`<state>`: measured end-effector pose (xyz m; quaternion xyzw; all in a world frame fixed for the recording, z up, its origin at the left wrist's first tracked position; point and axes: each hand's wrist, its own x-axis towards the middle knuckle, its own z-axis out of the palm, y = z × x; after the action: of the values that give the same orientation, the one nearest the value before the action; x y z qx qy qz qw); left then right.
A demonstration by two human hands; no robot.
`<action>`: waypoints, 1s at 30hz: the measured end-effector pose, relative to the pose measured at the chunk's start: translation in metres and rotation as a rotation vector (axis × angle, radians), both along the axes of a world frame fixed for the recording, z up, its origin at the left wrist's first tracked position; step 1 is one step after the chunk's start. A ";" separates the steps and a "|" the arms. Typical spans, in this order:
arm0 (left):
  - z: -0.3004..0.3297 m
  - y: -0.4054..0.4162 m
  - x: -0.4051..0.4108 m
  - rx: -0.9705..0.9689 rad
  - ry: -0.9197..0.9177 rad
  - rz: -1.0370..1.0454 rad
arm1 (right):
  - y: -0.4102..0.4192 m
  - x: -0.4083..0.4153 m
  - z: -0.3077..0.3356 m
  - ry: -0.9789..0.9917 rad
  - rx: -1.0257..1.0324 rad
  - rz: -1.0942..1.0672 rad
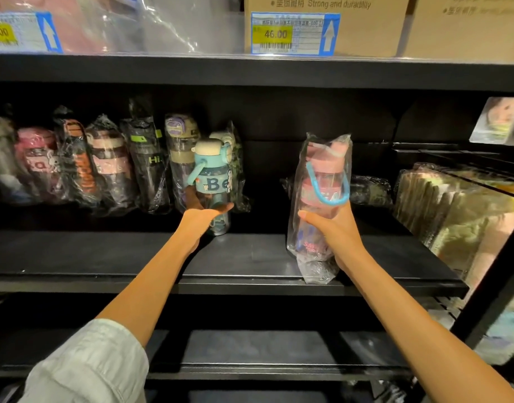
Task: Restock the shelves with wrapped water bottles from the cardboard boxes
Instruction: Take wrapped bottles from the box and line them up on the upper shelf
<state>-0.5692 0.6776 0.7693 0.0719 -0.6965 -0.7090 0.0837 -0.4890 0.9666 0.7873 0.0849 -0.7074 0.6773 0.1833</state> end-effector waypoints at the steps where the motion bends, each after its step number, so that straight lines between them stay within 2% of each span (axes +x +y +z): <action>1: -0.001 0.000 -0.002 -0.007 0.014 -0.003 | -0.003 0.001 0.004 0.002 0.015 0.023; 6: -0.004 -0.003 -0.007 -0.023 0.053 0.022 | -0.032 -0.014 0.005 -0.011 0.096 0.057; 12: 0.006 -0.004 -0.009 -0.168 0.207 0.085 | -0.062 -0.043 -0.006 -0.095 0.025 0.038; 21: 0.010 -0.006 -0.013 -0.153 0.339 0.046 | -0.113 -0.040 -0.014 -0.020 0.025 0.190; 30: 0.002 -0.019 -0.012 -0.163 0.347 0.072 | -0.138 -0.056 -0.014 -0.158 0.103 0.193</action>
<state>-0.5812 0.6584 0.7716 -0.0334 -0.7238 -0.6485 0.2334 -0.5447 0.8290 0.7730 0.1084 -0.7422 0.6590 0.0564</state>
